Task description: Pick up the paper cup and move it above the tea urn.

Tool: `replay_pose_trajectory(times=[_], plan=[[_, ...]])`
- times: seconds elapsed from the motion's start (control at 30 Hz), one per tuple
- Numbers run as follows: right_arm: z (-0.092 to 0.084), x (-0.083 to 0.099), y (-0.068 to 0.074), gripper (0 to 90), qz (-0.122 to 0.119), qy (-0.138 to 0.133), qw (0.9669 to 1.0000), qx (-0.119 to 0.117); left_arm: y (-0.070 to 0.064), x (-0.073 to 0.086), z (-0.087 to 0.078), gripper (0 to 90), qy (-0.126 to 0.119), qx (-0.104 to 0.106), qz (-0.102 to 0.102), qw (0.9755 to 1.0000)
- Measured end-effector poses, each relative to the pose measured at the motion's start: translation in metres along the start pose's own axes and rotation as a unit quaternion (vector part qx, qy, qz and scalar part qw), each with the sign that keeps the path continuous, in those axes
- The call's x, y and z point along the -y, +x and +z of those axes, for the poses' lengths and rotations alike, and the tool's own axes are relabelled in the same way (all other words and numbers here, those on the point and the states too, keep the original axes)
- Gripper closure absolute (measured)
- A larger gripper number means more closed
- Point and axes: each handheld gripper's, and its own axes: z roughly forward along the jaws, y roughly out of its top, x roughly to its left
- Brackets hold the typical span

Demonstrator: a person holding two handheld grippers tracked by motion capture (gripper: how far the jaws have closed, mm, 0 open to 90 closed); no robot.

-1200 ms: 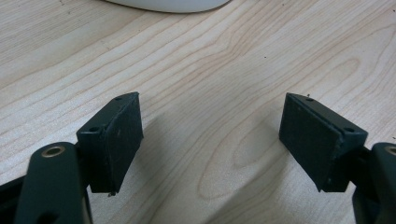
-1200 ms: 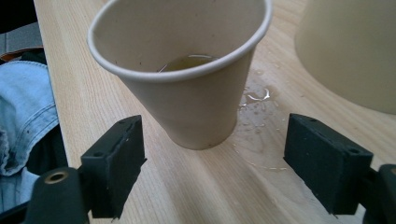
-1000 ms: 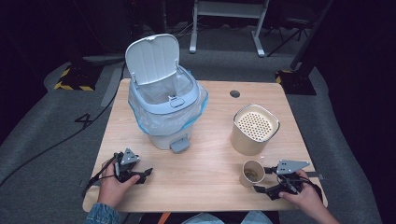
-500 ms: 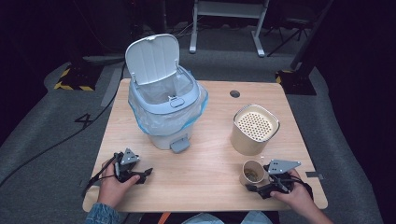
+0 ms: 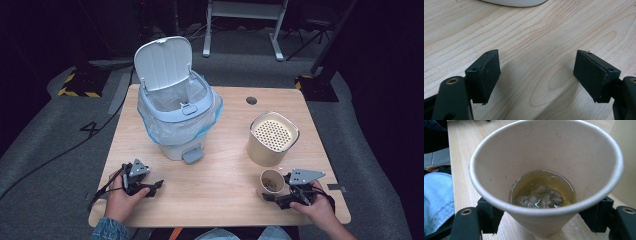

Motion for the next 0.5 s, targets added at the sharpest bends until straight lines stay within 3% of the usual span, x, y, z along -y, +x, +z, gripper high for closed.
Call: replay_pose_trajectory(times=[0.5], plan=[[-0.019, -0.028, -0.007, 29.1, -0.005, -0.011, 0.9999, 0.007, 0.000, 0.000, 0.000, 21.8, 0.000, 0.000, 0.000, 1.0000]])
